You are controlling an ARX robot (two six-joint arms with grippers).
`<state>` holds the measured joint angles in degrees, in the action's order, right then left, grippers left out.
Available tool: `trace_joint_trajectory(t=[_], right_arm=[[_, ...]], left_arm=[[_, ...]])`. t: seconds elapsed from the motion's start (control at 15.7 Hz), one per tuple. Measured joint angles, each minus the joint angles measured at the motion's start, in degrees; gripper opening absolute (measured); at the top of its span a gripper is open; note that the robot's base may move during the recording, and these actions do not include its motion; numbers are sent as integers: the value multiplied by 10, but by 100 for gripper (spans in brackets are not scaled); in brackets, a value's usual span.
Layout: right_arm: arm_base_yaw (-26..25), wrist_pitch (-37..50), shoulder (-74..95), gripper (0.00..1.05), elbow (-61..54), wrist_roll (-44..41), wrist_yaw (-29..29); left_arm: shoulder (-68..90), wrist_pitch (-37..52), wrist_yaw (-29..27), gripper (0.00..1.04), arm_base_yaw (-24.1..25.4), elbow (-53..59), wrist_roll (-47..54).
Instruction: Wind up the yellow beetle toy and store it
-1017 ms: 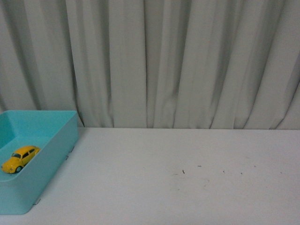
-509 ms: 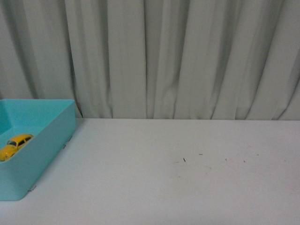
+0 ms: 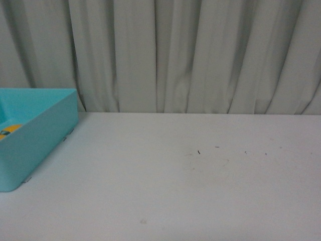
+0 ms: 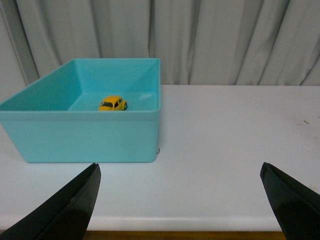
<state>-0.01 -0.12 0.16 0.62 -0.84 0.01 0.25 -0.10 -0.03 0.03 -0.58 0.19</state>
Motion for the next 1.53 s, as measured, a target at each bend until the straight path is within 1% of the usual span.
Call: trace_joint_trajectory(t=[1.53], right_arm=[[0, -2, 0, 98, 0, 0, 0]], left_arm=[[0, -1, 0, 98, 0, 0, 0]])
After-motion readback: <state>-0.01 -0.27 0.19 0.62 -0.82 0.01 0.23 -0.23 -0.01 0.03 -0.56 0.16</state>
